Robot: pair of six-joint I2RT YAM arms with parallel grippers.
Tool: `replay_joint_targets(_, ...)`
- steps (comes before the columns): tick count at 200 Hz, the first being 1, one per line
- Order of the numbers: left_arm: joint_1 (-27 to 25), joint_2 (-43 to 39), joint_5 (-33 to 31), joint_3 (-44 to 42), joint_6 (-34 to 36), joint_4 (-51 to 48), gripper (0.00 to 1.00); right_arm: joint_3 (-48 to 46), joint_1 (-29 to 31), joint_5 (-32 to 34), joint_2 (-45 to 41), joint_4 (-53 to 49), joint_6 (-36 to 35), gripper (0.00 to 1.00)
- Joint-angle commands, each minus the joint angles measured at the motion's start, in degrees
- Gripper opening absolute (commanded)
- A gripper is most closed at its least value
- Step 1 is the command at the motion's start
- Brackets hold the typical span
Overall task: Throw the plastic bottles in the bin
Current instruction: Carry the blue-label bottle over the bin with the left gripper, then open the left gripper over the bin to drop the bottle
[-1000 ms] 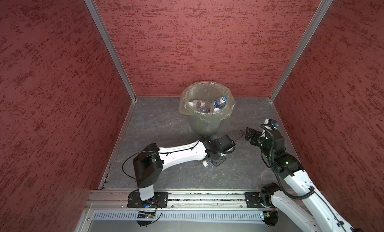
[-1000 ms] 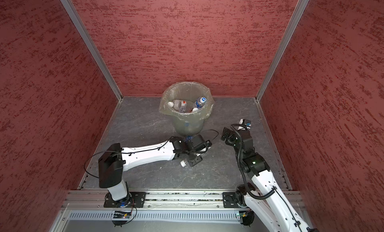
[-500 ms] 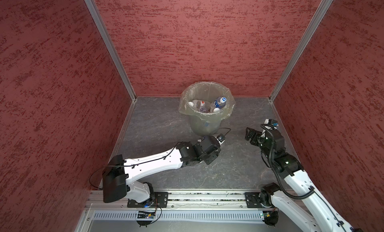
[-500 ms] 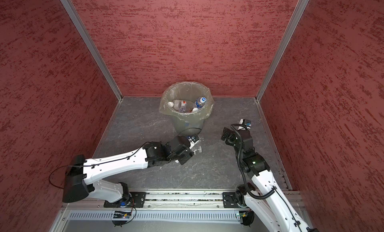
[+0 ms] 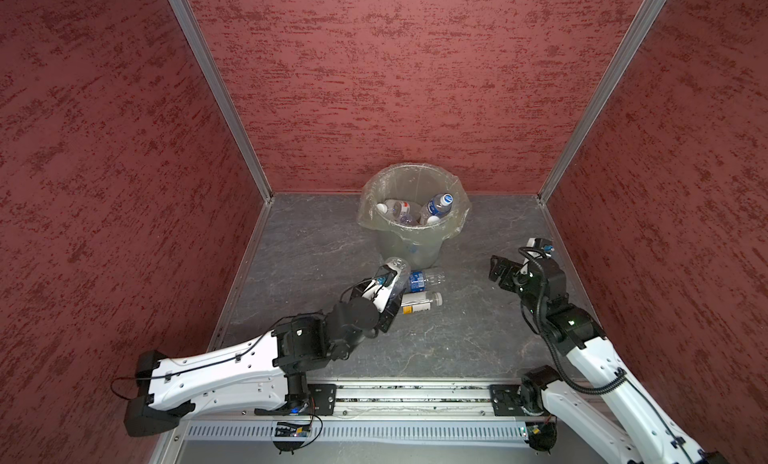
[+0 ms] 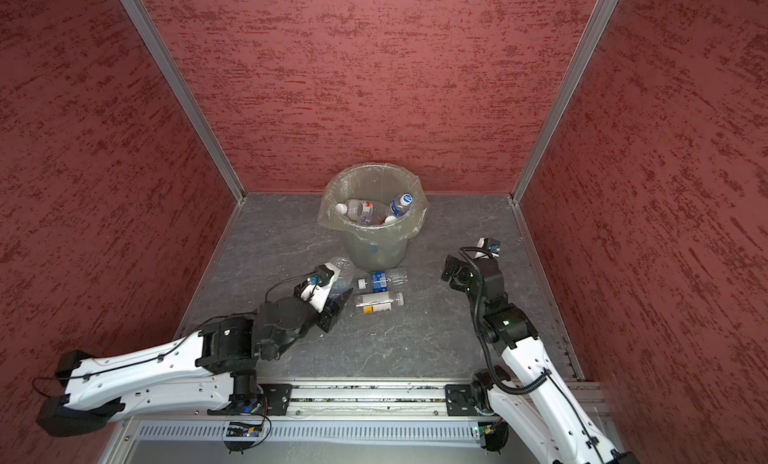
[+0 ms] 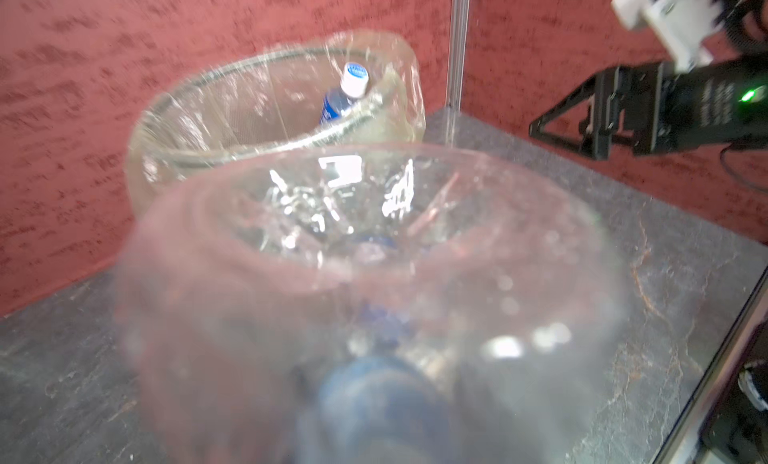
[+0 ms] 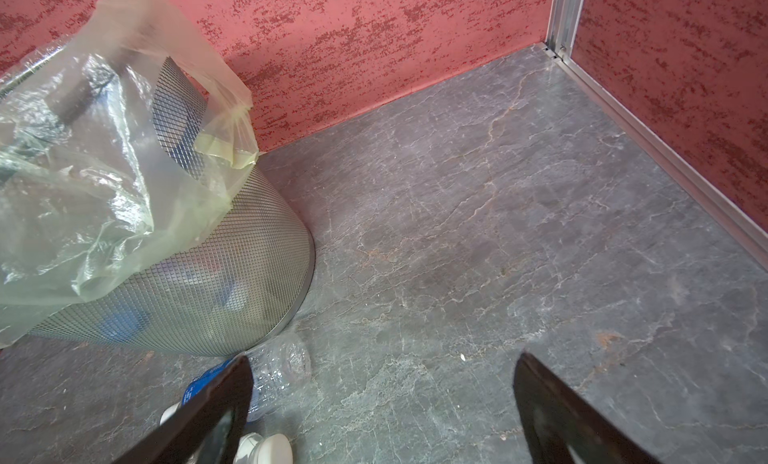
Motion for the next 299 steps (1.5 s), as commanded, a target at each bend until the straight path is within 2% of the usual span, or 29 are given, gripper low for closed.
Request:
replay_joint_targets(1, -3.69, -4.20, -10.71, -0.66, 0.45, 3.05, 0.50, 1.32, -0.46, -0.90, 0.30, 0.08, 0.28, 0.98)
replay_joint_targets(57, -7.27, -10.78, -15.37, 0.86, 3.07, 0.78, 0.51, 0.98, -0.45, -1.44, 0.13, 0.30, 0.25, 0.98)
replay_joint_targets(96, -5.37, -7.84, -13.26, 3.33, 13.06, 8.78, 0.52, 0.89, -0.50, -1.73, -0.13, 0.38, 0.27, 0.98)
replay_joint_targets(109, -1.87, -5.41, -8.26, 5.84, 14.54, 10.21, 0.52, 0.88, -0.47, -1.77, -0.22, 0.39, 0.32, 0.98)
replay_joint_targets(121, 3.70, -2.55, -1.51, 9.01, 14.07, 10.38, 0.52, 0.85, -0.46, -1.99, -0.39, 0.53, 0.35, 0.98)
replay_joint_targets(143, 17.87, 4.84, 13.94, 17.06, 10.00, 9.54, 0.53, 1.00, -0.49, -2.43, -0.60, 0.80, 0.50, 0.98)
replay_joint_targets(170, 34.91, 20.62, 34.33, 30.01, 4.10, 10.70, 0.48, 1.80, -0.51, -3.02, -0.75, 0.67, 0.70, 0.97)
replay_joint_targets(186, 41.64, 32.45, 42.92, 41.83, 0.14, 9.14, 0.49, 2.23, -0.46, -3.29, -0.75, 0.57, 0.71, 0.97)
replay_joint_targets(197, 44.17, 40.86, 47.95, 51.61, -2.23, 5.54, 0.56, 2.68, -0.54, -3.33, -0.75, 0.26, 0.72, 0.97)
replay_joint_targets(204, 44.72, 44.87, 48.12, 56.89, -2.78, 2.97, 0.65, 3.13, -0.55, -3.21, -0.84, -0.08, 0.69, 0.97)
replay_joint_targets(209, 44.80, 46.89, 47.30, 59.61, -2.96, 1.81, 0.76, 3.31, -0.52, -3.00, -0.99, -0.34, 0.61, 0.97)
replay_joint_targets(216, 44.89, 49.08, 46.13, 61.90, -3.09, 0.80, 0.97, 3.65, -0.52, -2.73, -1.31, -0.65, 0.47, 0.97)
replay_joint_targets(218, 44.91, 49.45, 45.50, 62.30, -3.14, 0.67, 1.00, 3.67, -0.50, -2.68, -1.35, -0.77, 0.49, 0.97)
replay_joint_targets(239, 45.43, 48.66, 42.91, 59.71, -3.14, 3.90, 0.99, 4.05, -0.52, -1.96, -2.30, -1.62, 0.15, 0.97)
replay_joint_targets(264, 45.38, 43.99, 43.73, 53.07, -3.00, 9.98, 0.99, 3.45, -0.46, -2.25, -2.19, -1.51, -0.11, 0.97)
replay_joint_targets(299, 44.30, 40.10, 43.78, 50.46, -1.73, 8.95, 0.99, 2.64, -0.49, -5.05, -0.27, 0.40, -0.24, 0.97)
